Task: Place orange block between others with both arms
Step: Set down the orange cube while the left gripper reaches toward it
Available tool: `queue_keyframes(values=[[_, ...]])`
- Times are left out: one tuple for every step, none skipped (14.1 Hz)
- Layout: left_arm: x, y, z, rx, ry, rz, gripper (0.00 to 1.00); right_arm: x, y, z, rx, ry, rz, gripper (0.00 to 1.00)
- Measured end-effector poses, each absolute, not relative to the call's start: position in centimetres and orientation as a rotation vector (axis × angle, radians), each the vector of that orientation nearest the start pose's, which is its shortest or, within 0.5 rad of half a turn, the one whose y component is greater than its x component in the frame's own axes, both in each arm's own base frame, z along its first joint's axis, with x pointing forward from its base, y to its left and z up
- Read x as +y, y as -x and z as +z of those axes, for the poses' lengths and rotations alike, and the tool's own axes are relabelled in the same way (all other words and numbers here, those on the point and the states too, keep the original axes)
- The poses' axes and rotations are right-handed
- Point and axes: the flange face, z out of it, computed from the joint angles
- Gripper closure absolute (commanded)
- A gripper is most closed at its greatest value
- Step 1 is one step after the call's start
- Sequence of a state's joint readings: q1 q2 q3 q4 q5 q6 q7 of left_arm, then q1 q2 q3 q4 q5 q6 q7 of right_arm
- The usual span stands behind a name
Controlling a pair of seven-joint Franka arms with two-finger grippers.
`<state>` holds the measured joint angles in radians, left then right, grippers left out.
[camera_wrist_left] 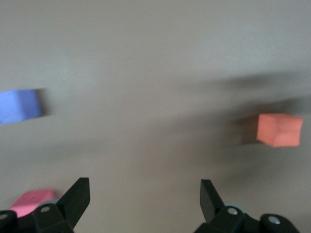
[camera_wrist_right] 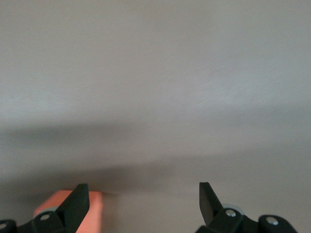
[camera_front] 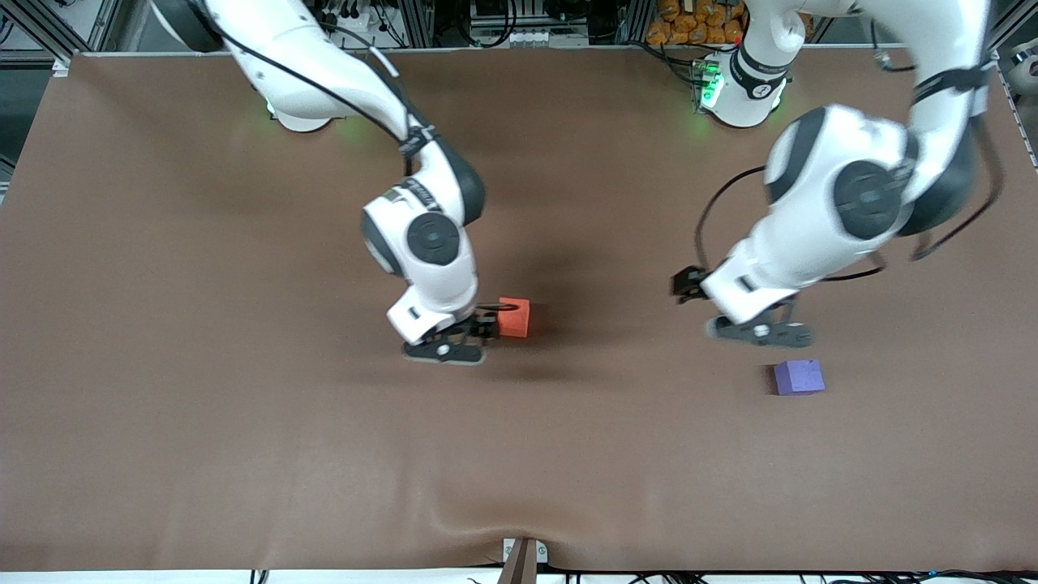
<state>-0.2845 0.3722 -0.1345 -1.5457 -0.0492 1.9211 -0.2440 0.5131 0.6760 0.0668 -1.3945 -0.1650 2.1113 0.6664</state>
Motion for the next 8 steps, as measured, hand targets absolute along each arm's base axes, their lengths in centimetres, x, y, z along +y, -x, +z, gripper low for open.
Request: queue_keyframes(values=[[-28.1, -61.5, 42.7, 0.271, 3.229, 0.022, 0.0, 36.5, -63.0, 32.7, -0.02, 3.21, -0.135, 0.0], [-29.5, -61.4, 41.4, 0.301, 3.231, 0.015, 0.0, 34.4, -63.8, 34.1, -0.058, 3.223, -0.116, 0.0], [-31.0, -61.2, 40.3, 0.332, 3.229, 0.021, 0.0, 32.2, -64.3, 35.5, -0.09, 3.238, -0.086, 0.0], [-32.6, -60.8, 39.3, 0.367, 3.226, 0.034, 0.0, 30.1, -64.6, 37.0, -0.111, 3.255, -0.048, 0.0], [-34.1, -60.4, 38.5, 0.401, 3.222, 0.039, 0.0, 28.2, -64.8, 38.5, -0.123, 3.265, -0.021, 0.0], [-35.6, -60.0, 37.8, 0.43, 3.222, 0.034, 0.0, 26.2, -65.0, 40.1, -0.126, 3.27, -0.01, 0.0], [-36.8, -59.6, 37.2, 0.455, 3.223, 0.025, 0.0, 24.2, -64.9, 41.7, -0.129, 3.271, -0.009, 0.0], [-37.8, -59.5, 36.6, 0.474, 3.225, 0.015, 0.0, 22.0, -64.6, 43.3, -0.133, 3.27, -0.01, 0.0]])
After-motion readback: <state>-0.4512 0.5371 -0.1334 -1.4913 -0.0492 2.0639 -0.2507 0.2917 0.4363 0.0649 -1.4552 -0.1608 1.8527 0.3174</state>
